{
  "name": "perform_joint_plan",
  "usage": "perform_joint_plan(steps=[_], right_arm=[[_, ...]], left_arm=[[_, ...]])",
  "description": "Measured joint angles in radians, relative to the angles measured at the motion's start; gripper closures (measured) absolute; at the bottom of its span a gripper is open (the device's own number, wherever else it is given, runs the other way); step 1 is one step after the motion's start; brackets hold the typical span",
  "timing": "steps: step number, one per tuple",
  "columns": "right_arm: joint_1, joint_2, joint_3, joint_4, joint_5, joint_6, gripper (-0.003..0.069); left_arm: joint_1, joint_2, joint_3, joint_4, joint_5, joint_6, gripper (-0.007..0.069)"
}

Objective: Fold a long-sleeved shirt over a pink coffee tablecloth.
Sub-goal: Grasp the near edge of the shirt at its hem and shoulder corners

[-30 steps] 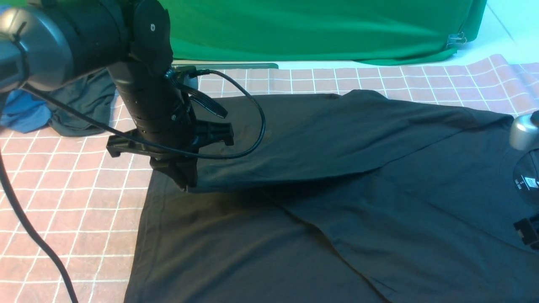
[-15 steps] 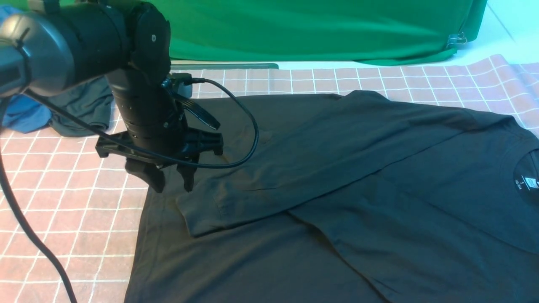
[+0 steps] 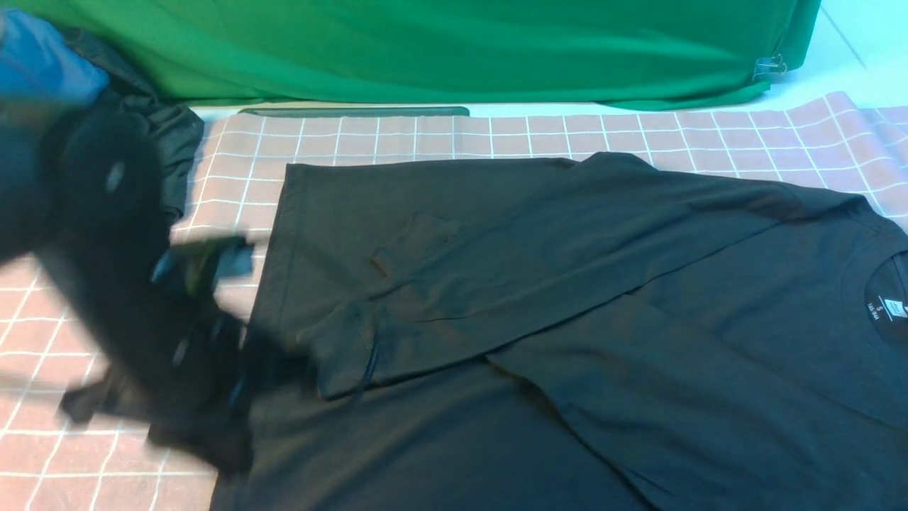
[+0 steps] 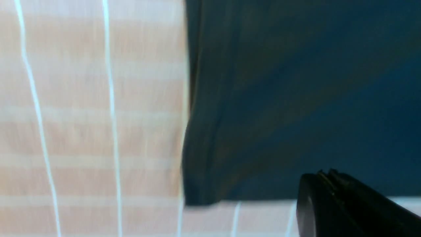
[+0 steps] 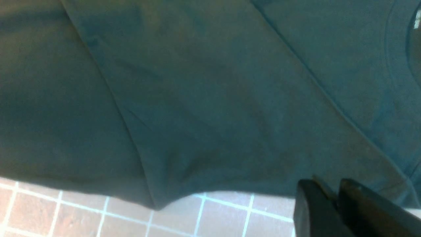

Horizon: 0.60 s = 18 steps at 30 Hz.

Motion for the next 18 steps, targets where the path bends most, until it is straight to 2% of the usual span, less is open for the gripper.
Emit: perform_joint_plan(steps=[4,7,11,12,15,18], right_arm=[[0.0,0.0,0.0,0.0,-0.032,0.0,0.0508],[0.0,0.0,0.0,0.001,-0.067,0.005,0.0504],[0.0,0.0,0.0,0.001,-0.083,0.007,0.0503],[0.0,0.0,0.0,0.001,-0.084,0.007,0.0501],[0.0,0.0,0.0,0.0,-0.086,0.007,0.0498],[0.0,0.0,0.0,0.001,-0.089,0.007,0.0497]], left_arm=[[0.0,-0.051,0.155,0.005,-0.052,-0.026,0.0536],[0.0,-0.054,0.261,0.014,-0.14,-0.039,0.0407],[0.0,-0.055,0.314,0.035,-0.231,-0.023,0.0293],[0.0,-0.055,0.336,0.041,-0.262,-0.019,0.0237],[0.0,-0.055,0.367,0.056,-0.31,-0.018,0.0161],[0.0,-0.053,0.378,0.06,-0.348,-0.017,0.0124]])
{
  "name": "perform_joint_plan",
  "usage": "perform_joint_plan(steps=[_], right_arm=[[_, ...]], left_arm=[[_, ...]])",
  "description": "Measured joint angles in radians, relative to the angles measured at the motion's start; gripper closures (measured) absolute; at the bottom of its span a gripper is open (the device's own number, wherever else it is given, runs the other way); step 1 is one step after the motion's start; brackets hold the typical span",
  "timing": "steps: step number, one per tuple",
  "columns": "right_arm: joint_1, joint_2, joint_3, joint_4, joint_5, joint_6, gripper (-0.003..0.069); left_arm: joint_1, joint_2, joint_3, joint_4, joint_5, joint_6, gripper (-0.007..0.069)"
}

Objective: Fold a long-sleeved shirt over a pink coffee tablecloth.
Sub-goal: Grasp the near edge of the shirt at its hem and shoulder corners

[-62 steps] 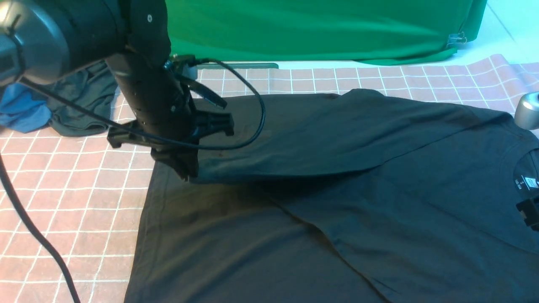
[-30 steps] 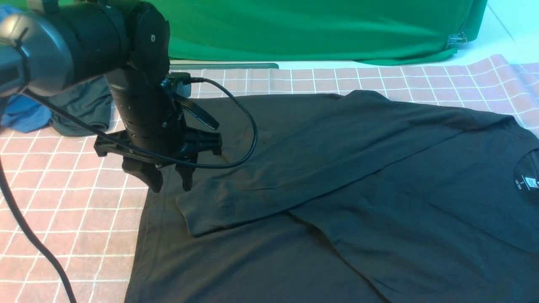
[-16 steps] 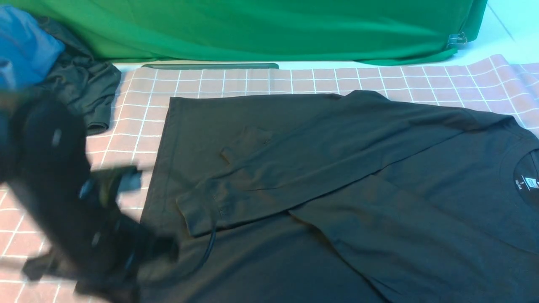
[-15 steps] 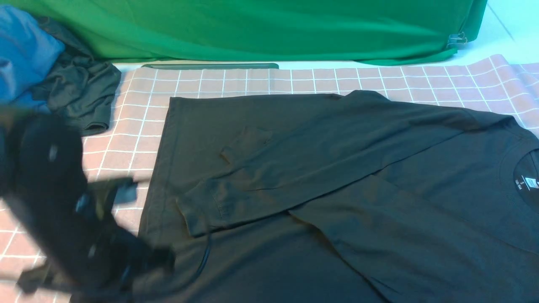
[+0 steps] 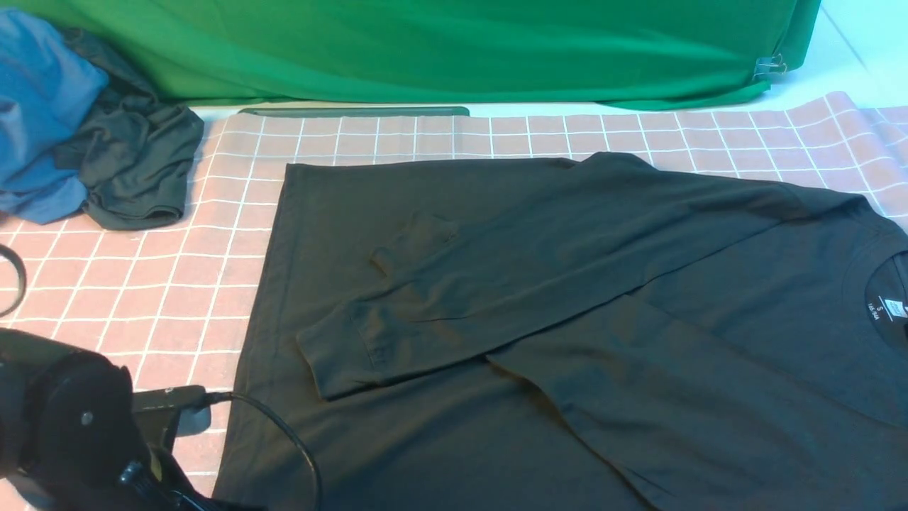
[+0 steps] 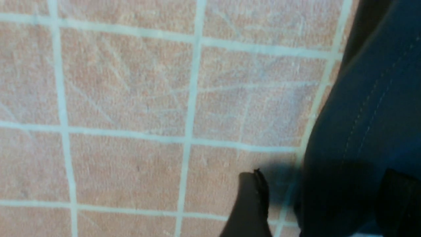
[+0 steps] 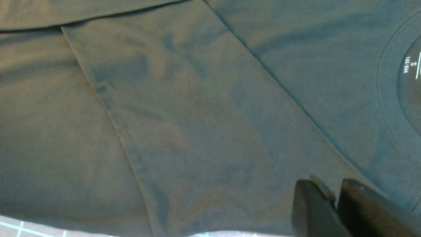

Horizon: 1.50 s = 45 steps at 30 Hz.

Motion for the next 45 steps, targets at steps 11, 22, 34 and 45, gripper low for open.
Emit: perform_joint_plan(steps=[11,22,34,45], right_arm=[[0.0,0.0,0.0,-0.006,-0.003,0.0,0.0494],[-0.036,0.046,0.0,-0.165,0.155,0.068,0.0483],[-0.399,0.247,0.138,-0.124,0.097,0.029,0.0344],[-0.406,0.5,0.148,-0.069,-0.073,0.008,0.0077]], left_arm=[[0.0,0.09,-0.009,-0.04,-0.001,0.064,0.044],[0.0,-0.074,-0.062,0.027,0.135,0.057,0.0592],[0.0,-0.249,-0.062,0.065,0.166,0.012,0.0592],[0.0,-0.25,-0.062,0.067,0.143,0.01,0.0592]])
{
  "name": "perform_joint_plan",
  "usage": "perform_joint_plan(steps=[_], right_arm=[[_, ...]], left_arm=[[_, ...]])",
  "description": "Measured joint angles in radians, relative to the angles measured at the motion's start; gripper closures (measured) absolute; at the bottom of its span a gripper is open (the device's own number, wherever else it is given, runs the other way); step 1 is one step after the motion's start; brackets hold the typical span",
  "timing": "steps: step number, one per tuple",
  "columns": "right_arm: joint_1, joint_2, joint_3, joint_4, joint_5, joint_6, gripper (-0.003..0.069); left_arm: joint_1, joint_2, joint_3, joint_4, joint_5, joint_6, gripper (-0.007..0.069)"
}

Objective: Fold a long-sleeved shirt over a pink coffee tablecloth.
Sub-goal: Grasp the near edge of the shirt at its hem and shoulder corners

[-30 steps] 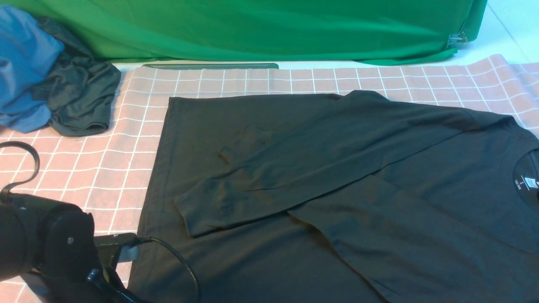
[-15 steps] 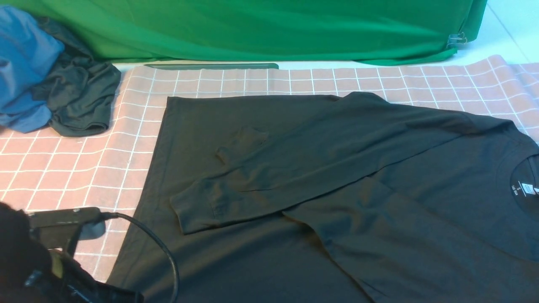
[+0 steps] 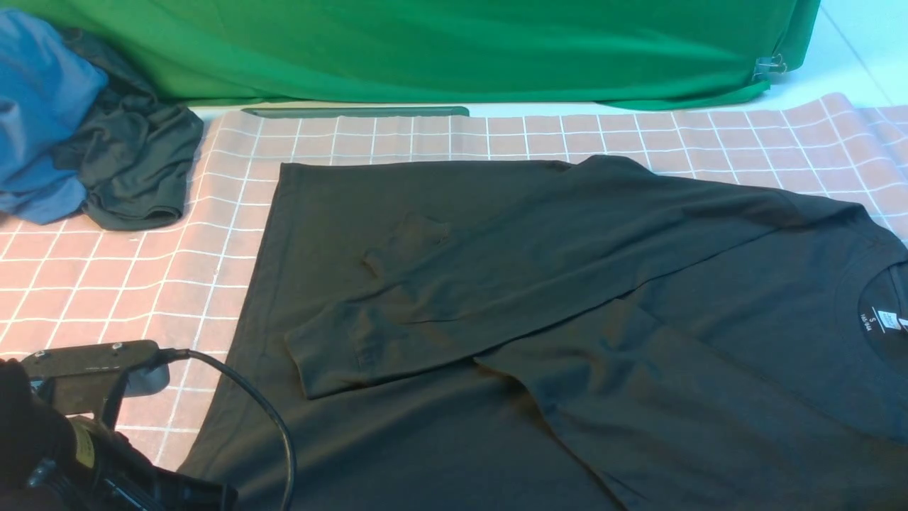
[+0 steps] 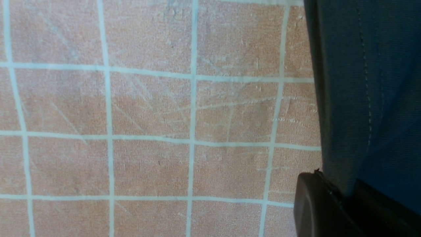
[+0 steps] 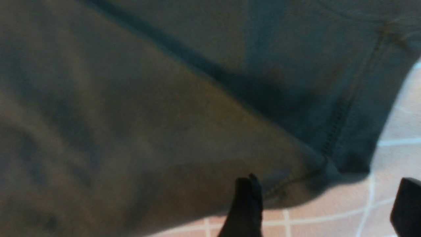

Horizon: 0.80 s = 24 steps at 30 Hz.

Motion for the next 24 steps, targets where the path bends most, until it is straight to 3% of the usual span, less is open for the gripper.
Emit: perform_joint_plan(steps=[5,7,11,12,14,24], right_arm=[[0.0,0.099,0.0,-0.01,-0.013,0.001,0.0079],[0.0,0.135,0.0,-0.012,-0.016,0.0,0.0118],[0.0,0.162,0.0,-0.014,-0.006,-0.01,0.0328],[0.0,0.162,0.0,-0.02,0.013,-0.017,0.0504],[0.0,0.148,-0.001,-0.028,0.046,-0.021,0.0577],[-0.019,0.076,-0.01,-0.079,0.195,-0.019,0.0592]], left_arm=[[0.0,0.0,0.0,0.0,-0.007,0.0,0.0592],[0.0,0.0,0.0,0.0,-0.011,0.0,0.0592],[0.0,0.0,0.0,0.0,-0.011,0.0,0.0592],[0.0,0.0,0.0,0.0,-0.011,0.0,0.0592],[0.0,0.0,0.0,0.0,-0.011,0.0,0.0592],[0.0,0.0,0.0,0.0,-0.011,-0.003,0.0592]])
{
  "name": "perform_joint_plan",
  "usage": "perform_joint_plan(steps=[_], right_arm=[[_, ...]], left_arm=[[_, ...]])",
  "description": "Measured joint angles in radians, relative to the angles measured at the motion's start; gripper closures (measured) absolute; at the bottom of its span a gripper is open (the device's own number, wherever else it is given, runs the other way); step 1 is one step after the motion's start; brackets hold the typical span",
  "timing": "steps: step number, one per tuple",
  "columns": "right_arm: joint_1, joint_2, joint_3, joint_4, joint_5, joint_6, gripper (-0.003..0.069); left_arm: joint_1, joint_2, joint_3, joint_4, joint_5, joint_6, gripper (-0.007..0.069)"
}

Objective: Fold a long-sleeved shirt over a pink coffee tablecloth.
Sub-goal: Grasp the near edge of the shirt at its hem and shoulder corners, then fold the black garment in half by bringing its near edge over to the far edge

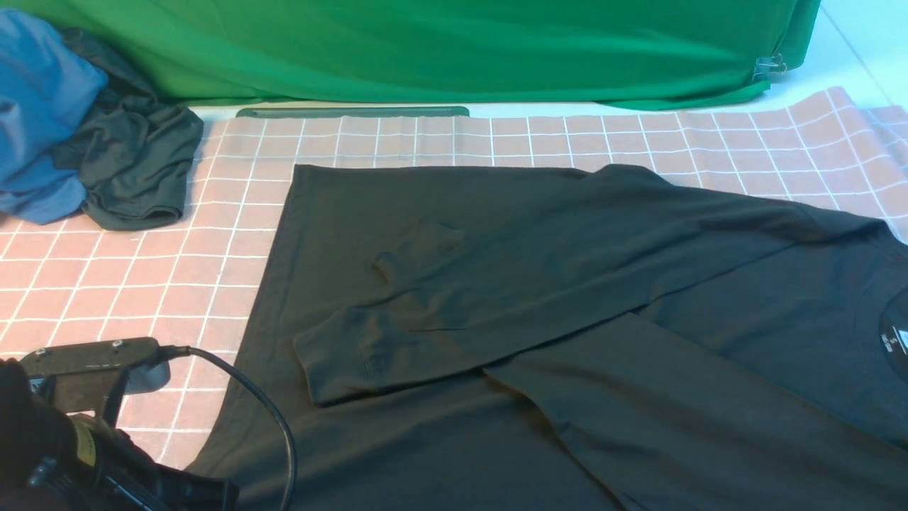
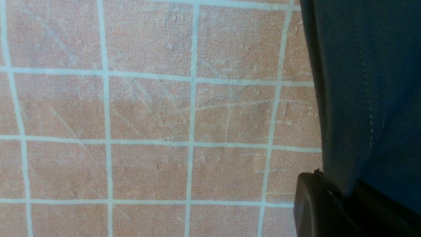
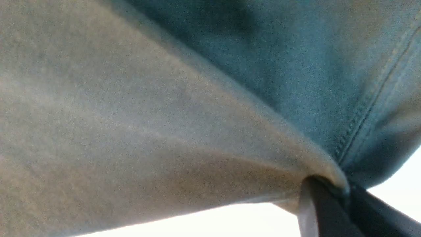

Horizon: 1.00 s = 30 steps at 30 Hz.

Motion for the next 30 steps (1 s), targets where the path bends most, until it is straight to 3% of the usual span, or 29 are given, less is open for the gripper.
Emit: perform_joint_plan(steps=[8,21,30], right_arm=[[0.0,0.0,-0.054,-0.003,0.046,0.0,0.0592],[0.0,0.046,-0.327,0.013,0.081,-0.007,0.0592],[0.0,0.257,-0.594,0.024,0.078,-0.011,0.0592]], left_arm=[[0.0,0.01,-0.081,-0.011,-0.001,-0.038,0.0592],[0.008,0.325,-0.507,0.015,0.035,-0.037,0.0592],[0.154,0.626,-0.898,0.011,0.071,-0.003,0.0592]])
